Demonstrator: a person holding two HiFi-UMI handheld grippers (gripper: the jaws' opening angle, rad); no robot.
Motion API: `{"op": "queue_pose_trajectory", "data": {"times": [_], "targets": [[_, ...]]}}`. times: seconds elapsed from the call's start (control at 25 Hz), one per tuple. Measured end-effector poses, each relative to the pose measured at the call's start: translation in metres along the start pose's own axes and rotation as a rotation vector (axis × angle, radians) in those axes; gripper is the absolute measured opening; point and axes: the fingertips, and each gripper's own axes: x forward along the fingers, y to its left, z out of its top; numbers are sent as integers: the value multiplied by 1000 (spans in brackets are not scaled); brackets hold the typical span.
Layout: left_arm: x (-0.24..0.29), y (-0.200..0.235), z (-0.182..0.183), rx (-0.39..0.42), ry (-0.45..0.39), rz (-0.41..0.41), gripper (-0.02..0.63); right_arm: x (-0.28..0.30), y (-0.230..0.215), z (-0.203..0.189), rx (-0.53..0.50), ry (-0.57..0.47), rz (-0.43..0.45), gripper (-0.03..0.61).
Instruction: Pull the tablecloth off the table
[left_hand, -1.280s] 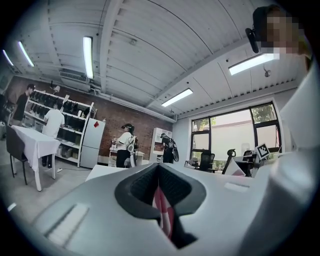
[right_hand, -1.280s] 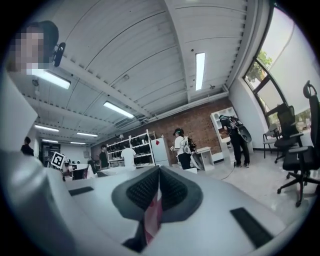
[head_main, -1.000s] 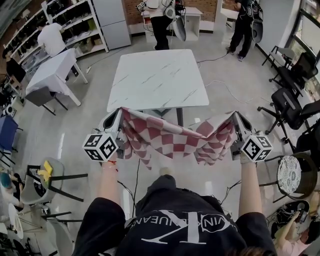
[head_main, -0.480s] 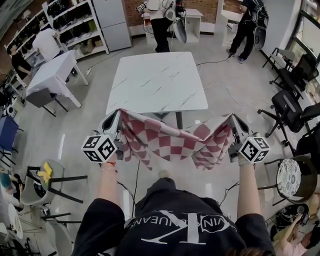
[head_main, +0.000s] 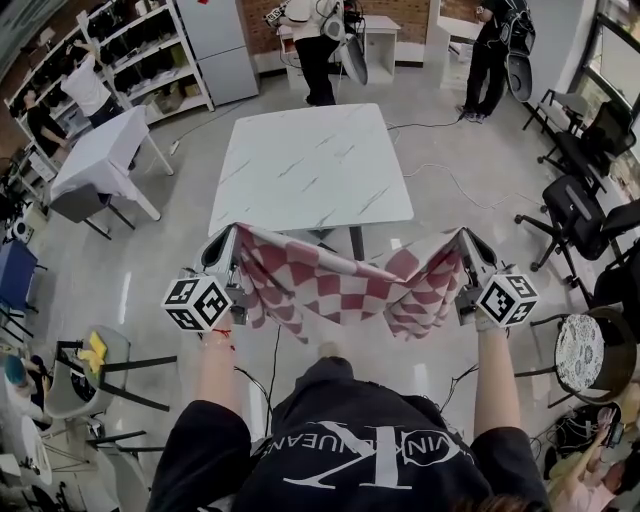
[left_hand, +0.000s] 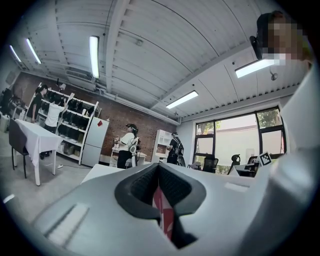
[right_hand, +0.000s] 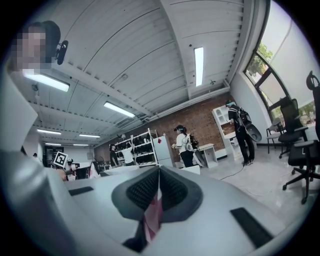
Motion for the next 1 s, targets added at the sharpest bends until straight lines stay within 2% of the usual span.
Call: {"op": "queue_pose_trajectory", "data": {"times": [1.0], "targets": [[1,3,-3,-8,-1,0,11,5,1,-4,-2,-3,-11,9]]}}
